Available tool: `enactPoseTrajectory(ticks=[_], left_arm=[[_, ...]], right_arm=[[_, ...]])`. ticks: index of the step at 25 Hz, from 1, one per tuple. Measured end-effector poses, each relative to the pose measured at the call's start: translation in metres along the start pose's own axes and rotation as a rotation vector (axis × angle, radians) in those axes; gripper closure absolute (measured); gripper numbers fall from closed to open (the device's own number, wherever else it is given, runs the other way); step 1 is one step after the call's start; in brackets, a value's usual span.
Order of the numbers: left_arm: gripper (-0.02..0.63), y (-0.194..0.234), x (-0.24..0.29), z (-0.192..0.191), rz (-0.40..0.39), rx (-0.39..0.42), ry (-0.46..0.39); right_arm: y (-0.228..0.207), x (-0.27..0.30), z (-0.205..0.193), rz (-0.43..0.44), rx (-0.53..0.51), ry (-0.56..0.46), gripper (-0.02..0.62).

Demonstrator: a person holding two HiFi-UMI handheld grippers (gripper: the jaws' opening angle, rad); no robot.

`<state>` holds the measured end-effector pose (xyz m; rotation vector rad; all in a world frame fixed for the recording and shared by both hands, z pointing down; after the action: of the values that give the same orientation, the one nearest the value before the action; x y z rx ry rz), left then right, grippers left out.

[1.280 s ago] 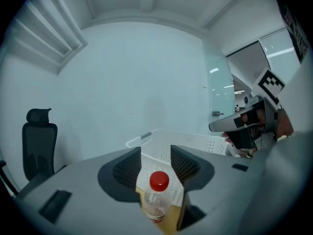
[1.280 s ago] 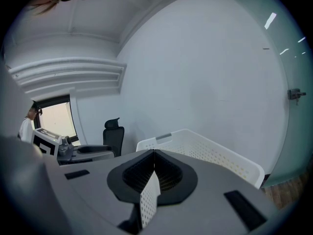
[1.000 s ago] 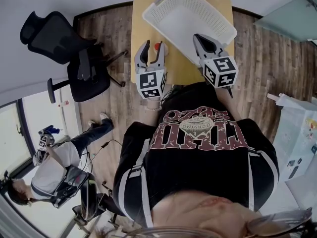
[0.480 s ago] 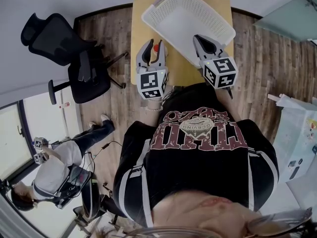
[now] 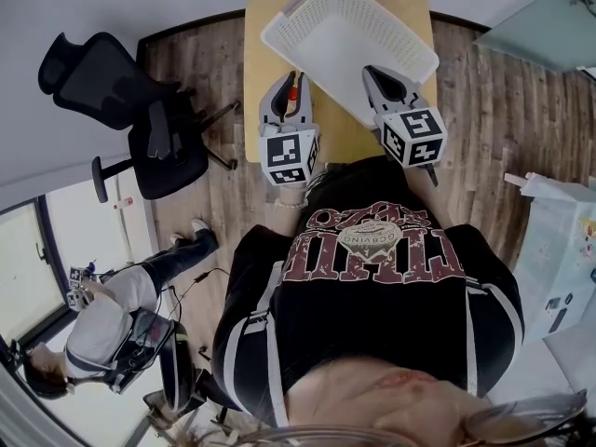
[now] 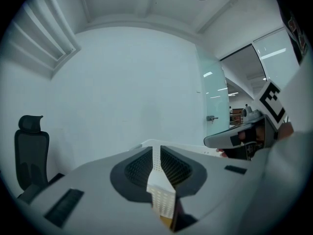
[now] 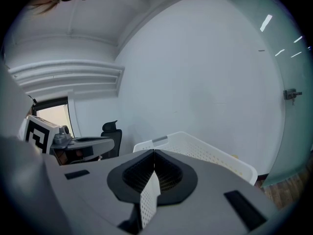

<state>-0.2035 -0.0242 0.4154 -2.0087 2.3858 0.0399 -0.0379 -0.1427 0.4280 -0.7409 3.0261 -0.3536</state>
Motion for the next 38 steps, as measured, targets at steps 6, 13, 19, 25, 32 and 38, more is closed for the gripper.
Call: enactPoseTrajectory(ticks=[6,13,19,25,32,38], left_arm=[[0.526,-0.005,0.005,0.001,-0.018,0.001,0.004],[0.541,-0.012,0.014,0.001,-0.041,0.004,0.01],[0.557,-0.017,0.02,0.001,-0.06,0.003,0.021],[0.557,-0.025,0.028,0.001,-0.095,0.009,0.034],[0.558,-0.038,0.037,0.001,-0.145,0.001,0.052],[0.558,-0.046,0.043,0.002,-0.172,-0.009,0.05]], right_arm=[[-0.002,-0.002,0.0,-0.008,0.001,-0.003,0.577],[-0.005,-0.004,0.002,-0.016,-0.003,-0.01,0.577],[-0.007,-0.004,0.004,-0.026,-0.012,-0.014,0.577],[-0.01,-0.005,0.005,-0.027,-0.015,-0.026,0.577],[-0.01,-0.007,0.009,-0.019,-0.022,-0.036,0.577],[-0.011,-0.008,0.011,-0.019,-0.032,-0.043,0.577]])
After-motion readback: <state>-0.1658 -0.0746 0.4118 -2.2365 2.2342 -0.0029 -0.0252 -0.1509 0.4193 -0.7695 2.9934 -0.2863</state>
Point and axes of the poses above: the fingertips, and each gripper's own axes: x forward along the fingers, y to its left, z out of its top, the point moved 9 cm from there along -x, backward along the fingers, and after that the axes turned 15 degrees about -y, right-handed, at the moved point
